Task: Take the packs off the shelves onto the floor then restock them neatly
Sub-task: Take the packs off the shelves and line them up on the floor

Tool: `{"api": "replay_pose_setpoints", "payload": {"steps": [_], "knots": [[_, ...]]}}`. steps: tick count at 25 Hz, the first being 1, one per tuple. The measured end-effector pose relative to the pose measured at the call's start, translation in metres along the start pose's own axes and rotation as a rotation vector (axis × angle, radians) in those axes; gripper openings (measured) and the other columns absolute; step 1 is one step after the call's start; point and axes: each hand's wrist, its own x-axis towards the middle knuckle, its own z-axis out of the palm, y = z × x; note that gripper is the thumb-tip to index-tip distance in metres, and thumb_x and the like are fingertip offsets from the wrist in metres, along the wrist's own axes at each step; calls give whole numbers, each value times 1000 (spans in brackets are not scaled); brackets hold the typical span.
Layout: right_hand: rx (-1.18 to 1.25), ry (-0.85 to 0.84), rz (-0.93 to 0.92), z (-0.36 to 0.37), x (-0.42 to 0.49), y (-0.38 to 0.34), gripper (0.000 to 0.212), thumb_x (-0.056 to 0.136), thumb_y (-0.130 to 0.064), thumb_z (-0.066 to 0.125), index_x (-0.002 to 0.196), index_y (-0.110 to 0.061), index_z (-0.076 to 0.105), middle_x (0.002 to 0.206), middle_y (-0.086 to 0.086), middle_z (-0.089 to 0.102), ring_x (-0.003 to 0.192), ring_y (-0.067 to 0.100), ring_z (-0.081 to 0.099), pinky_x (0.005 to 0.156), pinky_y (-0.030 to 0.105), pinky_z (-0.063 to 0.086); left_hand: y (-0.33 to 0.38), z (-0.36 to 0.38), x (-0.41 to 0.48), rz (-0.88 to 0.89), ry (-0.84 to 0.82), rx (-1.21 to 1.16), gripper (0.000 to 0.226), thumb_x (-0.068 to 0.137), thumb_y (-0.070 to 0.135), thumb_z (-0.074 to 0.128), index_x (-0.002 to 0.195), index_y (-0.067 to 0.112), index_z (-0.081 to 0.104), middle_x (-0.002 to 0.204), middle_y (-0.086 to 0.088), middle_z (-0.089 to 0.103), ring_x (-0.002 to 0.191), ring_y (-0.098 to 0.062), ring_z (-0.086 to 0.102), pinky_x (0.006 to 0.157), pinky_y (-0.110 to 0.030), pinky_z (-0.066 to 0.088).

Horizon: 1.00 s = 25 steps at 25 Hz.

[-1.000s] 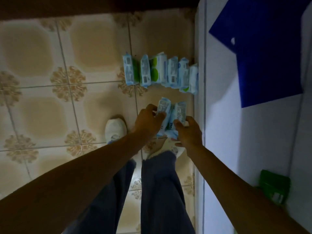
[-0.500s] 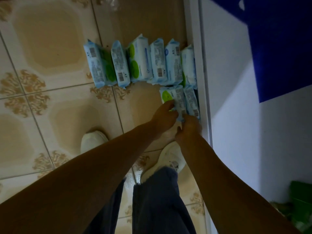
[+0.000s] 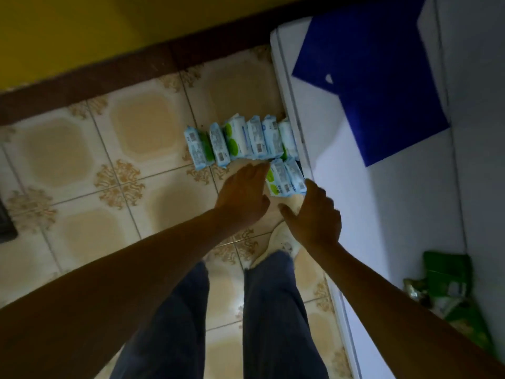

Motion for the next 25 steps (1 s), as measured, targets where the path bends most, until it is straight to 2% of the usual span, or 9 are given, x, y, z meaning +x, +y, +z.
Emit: {"api": "replay_pose_setpoints", "payload": {"steps": [2, 4, 6, 8, 12, 15, 18, 21, 25], "knots": [[-137, 68, -109, -46, -29, -20, 85, 84, -62, 55, 149, -18, 23, 151, 9, 36, 137, 29, 37, 107, 44, 36, 10, -49, -42, 109, 118, 224, 80, 94, 27, 53, 154, 15, 2, 162, -5, 6, 149, -24, 6, 119, -42, 13], [-196, 110, -159, -94, -64, -40, 88, 85, -64, 52, 152, -19, 15, 158, 9, 20, 145, 29, 21, 114, 46, 23, 19, -98, -90, 210, 216, 345, 88, 90, 34, 58, 154, 15, 0, 162, -6, 2, 149, -27, 3, 119, -47, 11], [-196, 170, -178, -139, -110, -58, 87, 87, -61, 52, 153, -19, 14, 160, 9, 14, 147, 29, 16, 116, 47, 19, 27, -139, -140, 308, 315, 404, 97, 80, 36, 69, 153, 14, 10, 160, -11, 16, 146, -32, 18, 115, -52, 22], [-147, 243, -168, -180, -164, -74, 86, 87, -57, 54, 153, -19, 15, 160, 9, 13, 146, 30, 16, 116, 48, 21, 36, -172, -192, 403, 401, 388, 104, 70, 35, 78, 149, 14, 13, 153, -15, 33, 139, -36, 34, 107, -55, 34], [-29, 358, -59, -227, -282, -92, 83, 88, -54, 54, 153, -20, 14, 160, 8, 12, 146, 28, 16, 115, 44, 21, 58, -212, -282, 524, 446, 433, 105, 70, 37, 78, 148, 17, 11, 152, -15, 34, 139, -34, 34, 106, -54, 36], [-32, 411, 37, -232, -355, -83, 82, 89, -55, 52, 153, -22, 11, 161, 6, 9, 146, 26, 14, 117, 42, 16, 77, -220, -328, 608, 416, 427, 100, 74, 37, 76, 151, 12, 18, 158, -11, 23, 145, -30, 21, 111, -55, 30], [-65, 526, 122, -226, -415, -60, 83, 86, -55, 57, 151, -17, 21, 158, 12, 20, 144, 31, 23, 115, 45, 21, 95, -211, -363, 706, 378, 469, 101, 70, 37, 80, 150, 13, 23, 156, -12, 28, 143, -30, 29, 111, -54, 28], [-138, 672, 202, -219, -472, -36, 82, 80, -52, 67, 145, -11, 37, 152, 17, 33, 141, 34, 31, 114, 48, 23, 129, -193, -393, 804, 339, 514, 99, 79, 39, 71, 153, 17, 10, 161, -6, 10, 148, -24, 11, 117, -47, 16], [-172, 847, 333, -194, -567, 7, 81, 77, -48, 71, 142, -9, 41, 150, 19, 37, 141, 35, 31, 116, 50, 22, 213, -146, -458, 1066, 318, 531, 93, 88, 40, 61, 154, 19, -2, 161, -1, -9, 148, -18, -9, 120, -42, 5]]}}
